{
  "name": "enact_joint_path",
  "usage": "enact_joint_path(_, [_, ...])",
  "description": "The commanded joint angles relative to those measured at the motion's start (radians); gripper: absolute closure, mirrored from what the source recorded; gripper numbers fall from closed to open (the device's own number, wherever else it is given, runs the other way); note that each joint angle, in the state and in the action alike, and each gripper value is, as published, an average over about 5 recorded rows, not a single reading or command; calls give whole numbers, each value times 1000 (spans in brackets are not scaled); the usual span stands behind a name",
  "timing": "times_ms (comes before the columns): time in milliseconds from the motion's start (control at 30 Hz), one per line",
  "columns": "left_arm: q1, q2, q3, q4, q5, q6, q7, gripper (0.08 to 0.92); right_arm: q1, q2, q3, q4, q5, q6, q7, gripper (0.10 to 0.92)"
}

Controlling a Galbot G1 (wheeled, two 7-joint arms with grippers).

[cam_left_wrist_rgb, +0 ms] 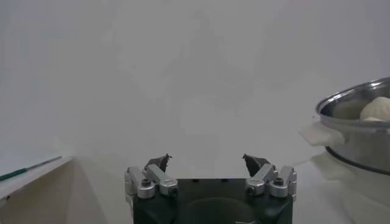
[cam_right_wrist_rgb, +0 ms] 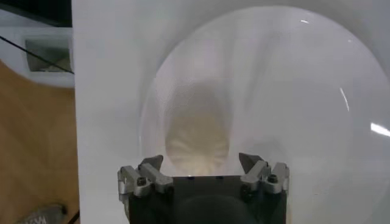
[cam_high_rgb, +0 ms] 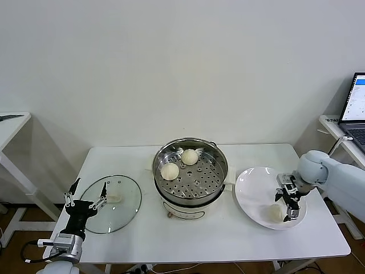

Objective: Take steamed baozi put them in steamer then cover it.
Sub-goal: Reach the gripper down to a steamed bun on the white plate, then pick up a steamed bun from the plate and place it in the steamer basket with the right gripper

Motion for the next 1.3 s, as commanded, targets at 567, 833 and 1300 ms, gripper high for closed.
enact_joint_path(567, [2, -3, -1, -9, 1, 0, -2, 177, 7, -13, 36, 11, 34, 3, -5, 322])
enact_joint_path(833, [5, -1, 3, -14, 3, 1, -3, 177, 402, -44, -147, 69, 207, 20, -46, 322])
enact_joint_path(1300, [-2, 12, -1, -9, 0, 3, 0, 177, 900, 211, -458, 196, 239, 453, -26, 330])
